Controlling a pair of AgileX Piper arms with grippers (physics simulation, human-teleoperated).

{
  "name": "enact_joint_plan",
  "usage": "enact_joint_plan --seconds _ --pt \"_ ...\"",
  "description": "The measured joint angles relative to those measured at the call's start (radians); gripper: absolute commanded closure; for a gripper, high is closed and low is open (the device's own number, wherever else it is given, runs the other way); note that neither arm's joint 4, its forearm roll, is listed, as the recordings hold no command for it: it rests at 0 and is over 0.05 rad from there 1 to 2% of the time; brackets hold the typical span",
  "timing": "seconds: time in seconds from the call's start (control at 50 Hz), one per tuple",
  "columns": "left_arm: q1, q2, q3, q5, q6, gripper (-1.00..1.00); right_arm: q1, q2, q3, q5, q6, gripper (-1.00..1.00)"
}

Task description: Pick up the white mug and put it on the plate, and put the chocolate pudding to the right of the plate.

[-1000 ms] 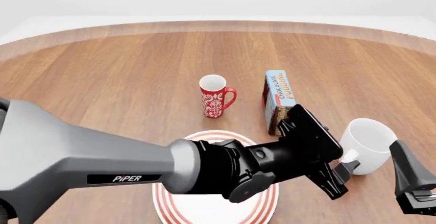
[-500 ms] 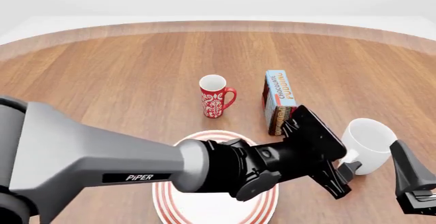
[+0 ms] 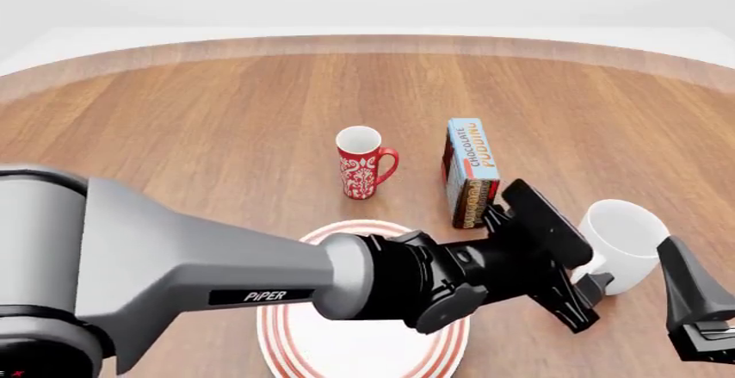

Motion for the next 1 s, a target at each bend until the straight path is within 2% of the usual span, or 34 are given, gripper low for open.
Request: enact_joint_plan --seconds 0.66,1.0 --pt "0.000 0.074 -0.096 0.065 -0.007 -1.00 0.000 0.033 0.002 -0.035 0.002 -1.00" --pt "0.001 0.119 -0.157 0.108 -0.006 -1.00 0.000 0.008 0.001 -0.010 0.002 -1.00"
